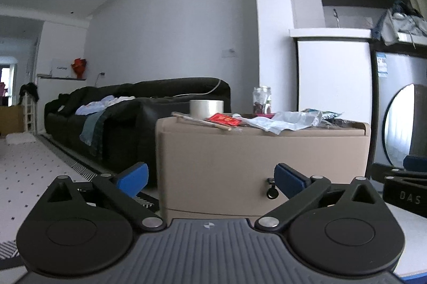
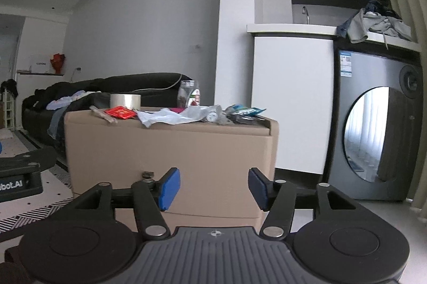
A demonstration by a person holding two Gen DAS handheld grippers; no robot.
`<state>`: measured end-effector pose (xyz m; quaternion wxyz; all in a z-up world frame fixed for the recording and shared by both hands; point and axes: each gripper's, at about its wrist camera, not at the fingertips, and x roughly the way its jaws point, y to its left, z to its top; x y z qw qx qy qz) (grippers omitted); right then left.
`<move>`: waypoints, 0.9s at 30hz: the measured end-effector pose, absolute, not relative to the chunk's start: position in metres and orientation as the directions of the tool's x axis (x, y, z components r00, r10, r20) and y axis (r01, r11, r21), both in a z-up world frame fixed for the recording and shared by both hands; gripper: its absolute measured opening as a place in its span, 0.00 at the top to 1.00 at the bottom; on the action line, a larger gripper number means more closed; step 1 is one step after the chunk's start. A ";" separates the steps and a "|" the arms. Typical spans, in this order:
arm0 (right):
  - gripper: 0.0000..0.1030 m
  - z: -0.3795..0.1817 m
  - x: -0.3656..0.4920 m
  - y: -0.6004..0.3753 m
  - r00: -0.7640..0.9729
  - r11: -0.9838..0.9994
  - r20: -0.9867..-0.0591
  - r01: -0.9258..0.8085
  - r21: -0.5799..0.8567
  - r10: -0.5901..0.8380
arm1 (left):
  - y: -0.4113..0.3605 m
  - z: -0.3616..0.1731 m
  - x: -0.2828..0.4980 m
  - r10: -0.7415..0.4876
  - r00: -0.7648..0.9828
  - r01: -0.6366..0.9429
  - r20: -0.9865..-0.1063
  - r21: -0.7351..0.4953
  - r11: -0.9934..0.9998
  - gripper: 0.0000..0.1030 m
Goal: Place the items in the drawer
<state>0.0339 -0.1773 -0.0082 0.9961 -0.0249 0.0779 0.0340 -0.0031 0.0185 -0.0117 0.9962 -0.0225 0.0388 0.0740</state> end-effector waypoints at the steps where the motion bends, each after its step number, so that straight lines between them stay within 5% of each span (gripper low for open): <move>1: 0.36 -0.010 0.032 -0.177 0.985 0.996 -0.161 -0.076 -0.039 0.068 | 0.021 -0.013 -0.007 0.151 0.986 -0.155 -0.074 -0.046 0.987 0.00; 9: 0.30 -0.033 0.027 -0.173 0.972 0.996 -0.223 -0.083 -0.012 0.079 | 0.028 -0.027 -0.030 0.149 0.987 -0.150 -0.063 -0.013 0.989 0.00; 27: 0.20 -0.048 0.008 -0.169 0.974 0.993 -0.196 -0.118 -0.024 0.111 | 0.026 -0.050 -0.036 0.089 0.983 -0.093 -0.163 -0.022 0.995 0.00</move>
